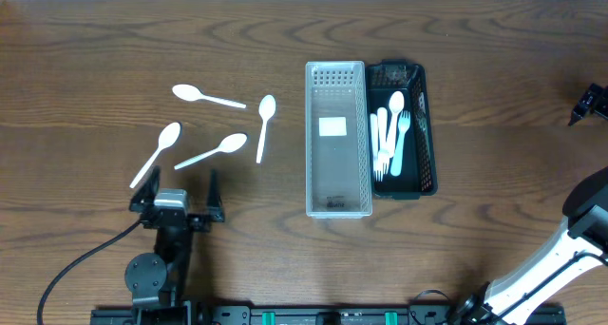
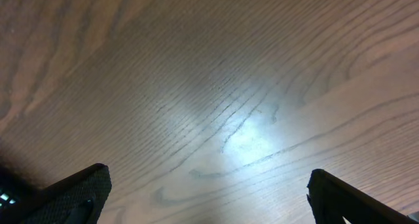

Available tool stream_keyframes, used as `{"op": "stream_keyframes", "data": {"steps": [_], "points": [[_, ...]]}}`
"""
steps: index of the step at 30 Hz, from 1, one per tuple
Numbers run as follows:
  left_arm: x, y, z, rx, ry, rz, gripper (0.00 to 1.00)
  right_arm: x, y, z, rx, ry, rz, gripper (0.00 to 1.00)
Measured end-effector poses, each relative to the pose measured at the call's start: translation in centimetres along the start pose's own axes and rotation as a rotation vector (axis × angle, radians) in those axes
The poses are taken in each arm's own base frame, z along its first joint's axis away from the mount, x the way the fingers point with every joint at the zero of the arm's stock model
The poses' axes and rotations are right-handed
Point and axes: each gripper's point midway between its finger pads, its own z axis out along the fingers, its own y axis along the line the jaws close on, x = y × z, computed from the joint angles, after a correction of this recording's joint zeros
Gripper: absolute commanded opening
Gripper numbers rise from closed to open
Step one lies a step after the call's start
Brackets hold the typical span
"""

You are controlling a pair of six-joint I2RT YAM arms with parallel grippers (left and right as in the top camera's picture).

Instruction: Pack container

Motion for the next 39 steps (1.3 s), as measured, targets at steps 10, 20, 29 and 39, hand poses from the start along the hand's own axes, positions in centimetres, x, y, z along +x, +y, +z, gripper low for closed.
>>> {"op": "stream_keyframes", "data": {"steps": [10,20,29,39], "points": [[-6.2,-1.6,0.6,0.086,0.078,-0.097,0.98,0.0,0.1,0.0,-0.003,-0.001,0.003,0.99],[-2.9,-3.6,4.8,0.206,0.842,-0.351,0.98,0.0,0.1,0.0,-0.006,0.000,0.003,0.99],[1.7,-1.9,5.8,0.122,1.286,-0.385,0.98,0.0,0.1,0.0,-0.006,-0.001,0.003,0.99],[8.0,2.1,7.0,0.181,1.439,0.014,0.98,-0.1,0.1,0.0,-0.006,-0.002,0.003,0.99]]}}
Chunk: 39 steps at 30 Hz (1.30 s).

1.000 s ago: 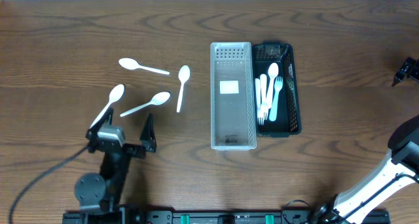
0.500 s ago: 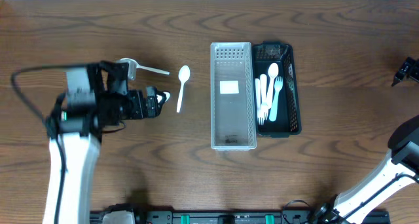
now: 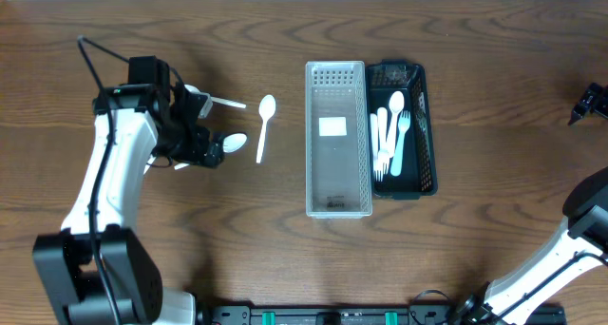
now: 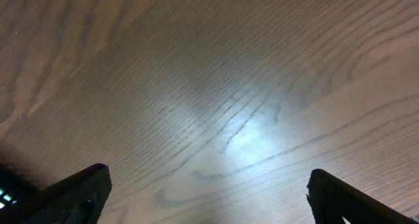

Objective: Pack container
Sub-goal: 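Reach the left gripper toward the white spoons on the left, then lower the left gripper onto a white spoon and close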

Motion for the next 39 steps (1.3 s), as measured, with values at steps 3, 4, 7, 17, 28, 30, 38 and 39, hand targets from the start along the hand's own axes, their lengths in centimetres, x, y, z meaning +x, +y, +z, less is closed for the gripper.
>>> {"op": "stream_keyframes", "data": {"steps": [3,4,7,17,28,30,38,39], "points": [[-0.3,1.1,1.2,-0.040,0.020,0.045,0.98,0.0,0.0,0.0,0.000,0.000,0.000,0.99],[-0.4,1.3,1.5,-0.047,0.025,0.053,0.98,0.0,0.0,0.0,0.000,0.000,0.000,0.99],[-1.1,1.9,2.2,-0.062,0.016,0.081,0.98,0.0,0.0,0.0,0.000,0.000,0.000,0.99],[-1.7,2.7,5.3,-0.058,0.051,0.171,0.98,0.0,0.0,0.0,0.000,0.000,0.000,0.99],[-3.1,3.8,8.5,-0.067,0.038,0.181,0.98,0.0,0.0,0.0,0.000,0.000,0.000,0.99],[-3.1,3.5,8.5,-0.051,0.036,0.194,0.98,0.0,0.0,0.0,0.000,0.000,0.000,0.99],[-0.3,2.0,8.3,0.034,0.138,0.302,0.98,0.0,0.0,0.0,0.000,0.000,0.000,0.99],[-0.1,1.9,8.3,0.040,0.146,0.319,0.98,0.0,0.0,0.0,0.000,0.000,0.000,0.99]]}}
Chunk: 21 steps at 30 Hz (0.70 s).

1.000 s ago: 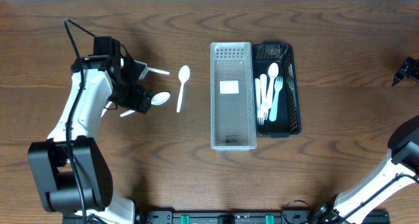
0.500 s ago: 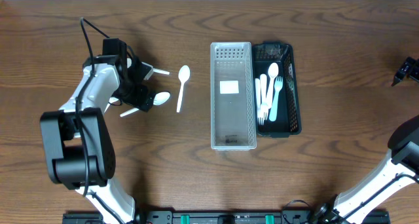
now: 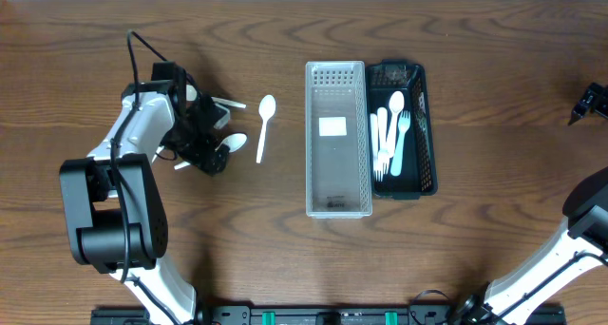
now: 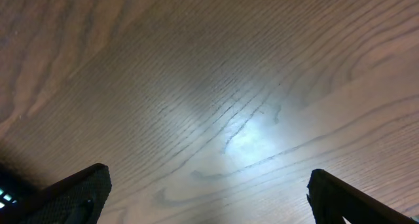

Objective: Pack container
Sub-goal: 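Lower the left gripper onto a white spoon and close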

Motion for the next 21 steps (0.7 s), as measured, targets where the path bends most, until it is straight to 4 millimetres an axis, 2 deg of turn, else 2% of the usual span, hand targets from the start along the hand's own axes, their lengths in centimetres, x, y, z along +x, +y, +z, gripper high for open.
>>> {"op": "stream_keyframes", "data": {"steps": [5,13,21], "points": [[-0.2,0.0,0.0,-0.003,-0.005,0.063,0.98,0.0,0.0,0.0,0.000,0.000,0.000,0.99],[-2.2,0.4,0.2,-0.051,-0.060,0.177,0.98,0.0,0.0,0.0,0.000,0.000,0.000,0.99],[-3.2,-0.2,1.6,-0.047,-0.052,0.258,0.98,0.0,0.0,0.0,0.000,0.000,0.000,0.99]]}}
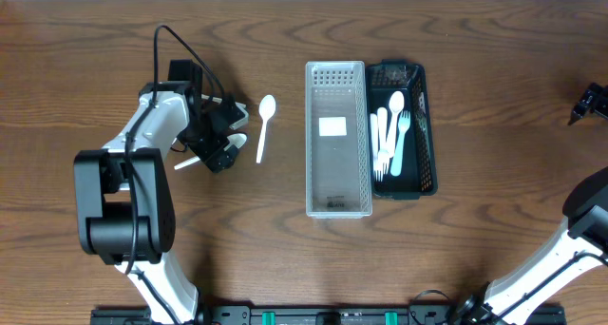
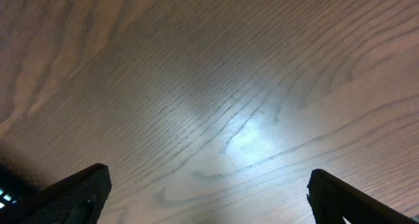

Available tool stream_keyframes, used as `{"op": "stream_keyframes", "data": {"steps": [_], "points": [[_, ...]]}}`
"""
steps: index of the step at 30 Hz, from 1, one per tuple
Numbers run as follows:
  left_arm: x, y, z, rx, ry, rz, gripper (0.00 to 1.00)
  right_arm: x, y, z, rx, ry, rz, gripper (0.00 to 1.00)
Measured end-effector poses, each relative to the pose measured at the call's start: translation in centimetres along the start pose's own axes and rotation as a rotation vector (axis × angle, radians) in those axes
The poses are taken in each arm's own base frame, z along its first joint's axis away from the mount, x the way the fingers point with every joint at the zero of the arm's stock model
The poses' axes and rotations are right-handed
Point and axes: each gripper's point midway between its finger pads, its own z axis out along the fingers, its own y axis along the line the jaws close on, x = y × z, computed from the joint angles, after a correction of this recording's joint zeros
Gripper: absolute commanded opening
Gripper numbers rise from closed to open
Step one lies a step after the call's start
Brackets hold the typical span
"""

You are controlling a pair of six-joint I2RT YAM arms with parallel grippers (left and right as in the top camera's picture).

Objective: Pack container
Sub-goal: 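Lower the left gripper onto a white spoon and close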

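Overhead, my left gripper (image 1: pixel 220 144) sits low over the middle of a white plastic spoon whose handle end (image 1: pixel 186 162) pokes out to its left; whether its jaws are closed cannot be made out. A second white spoon (image 1: pixel 265 116) lies free just to the right. Only the handle of a third spoon (image 1: pixel 229 102) shows past the wrist. The clear empty container (image 1: pixel 335 70) stands at centre. My right gripper (image 1: pixel 589 103) rests at the far right edge; in its wrist view it (image 2: pixel 209 198) is open over bare wood.
A black basket (image 1: pixel 426 125) holding several white forks and spoons stands against the clear container's right side. The left arm's cable (image 1: pixel 180 49) loops above the spoons. The wooden table (image 1: pixel 494 192) carries nothing else in view.
The left gripper has shifted slightly right and toward the centre, now sitting over the spoon's middle. The right arm and the free spoon have not moved.
At first the left arm was parked at the near edge, with several spoons loose on the left of the table. Then it was stretched out over them, later lower beside the nearest spoon, and now on top of it. The right gripper stayed open throughout.
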Motion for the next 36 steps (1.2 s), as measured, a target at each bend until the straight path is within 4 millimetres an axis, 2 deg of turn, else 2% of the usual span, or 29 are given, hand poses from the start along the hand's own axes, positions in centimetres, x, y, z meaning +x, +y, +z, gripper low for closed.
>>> {"op": "stream_keyframes", "data": {"steps": [15,17,18,20,22,36], "points": [[0.3,0.0,0.7,0.008,0.018,0.014,0.98,0.0,0.0,0.0,0.000,0.000,0.000,0.99],[0.3,0.0,0.7,0.007,0.018,0.014,0.84,0.0,0.0,0.0,0.000,0.000,0.000,0.99],[0.3,0.0,0.7,0.008,0.019,0.014,0.83,0.0,0.0,0.0,0.000,0.000,0.000,0.99],[0.3,0.1,0.7,0.007,0.022,0.019,0.84,0.0,0.0,0.0,0.000,0.000,0.000,0.99],[0.5,0.0,0.7,0.013,0.030,0.020,0.90,0.0,0.0,0.0,0.000,0.000,0.000,0.99],[1.6,-0.1,0.6,0.008,0.085,0.016,0.90,0.0,0.0,0.0,0.000,0.000,0.000,0.99]]}}
